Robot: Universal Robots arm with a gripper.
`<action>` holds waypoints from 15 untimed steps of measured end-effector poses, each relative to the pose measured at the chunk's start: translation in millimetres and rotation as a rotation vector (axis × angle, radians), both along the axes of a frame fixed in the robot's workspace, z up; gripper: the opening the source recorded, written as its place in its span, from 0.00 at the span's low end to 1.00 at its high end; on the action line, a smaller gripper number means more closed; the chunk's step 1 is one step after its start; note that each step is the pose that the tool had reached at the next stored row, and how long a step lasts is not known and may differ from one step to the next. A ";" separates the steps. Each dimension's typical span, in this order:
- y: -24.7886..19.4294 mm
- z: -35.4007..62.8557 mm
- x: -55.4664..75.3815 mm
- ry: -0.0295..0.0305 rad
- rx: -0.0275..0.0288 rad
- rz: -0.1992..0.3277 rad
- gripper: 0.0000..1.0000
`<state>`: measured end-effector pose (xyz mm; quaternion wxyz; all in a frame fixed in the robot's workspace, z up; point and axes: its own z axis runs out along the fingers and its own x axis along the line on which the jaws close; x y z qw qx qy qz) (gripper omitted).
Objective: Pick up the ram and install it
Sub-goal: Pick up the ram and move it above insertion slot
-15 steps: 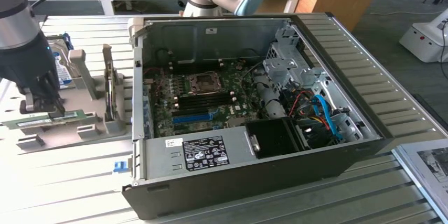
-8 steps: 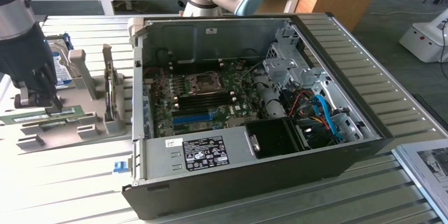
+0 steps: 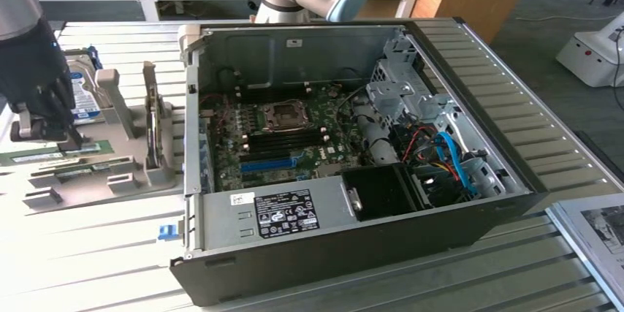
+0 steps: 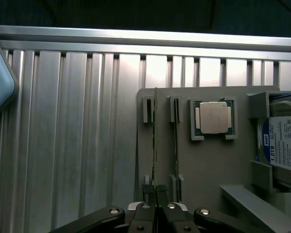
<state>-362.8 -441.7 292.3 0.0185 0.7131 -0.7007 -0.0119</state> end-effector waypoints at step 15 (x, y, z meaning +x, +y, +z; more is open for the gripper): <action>0.0 29.0 0.1 0.0000 0.0000 -0.009 0.12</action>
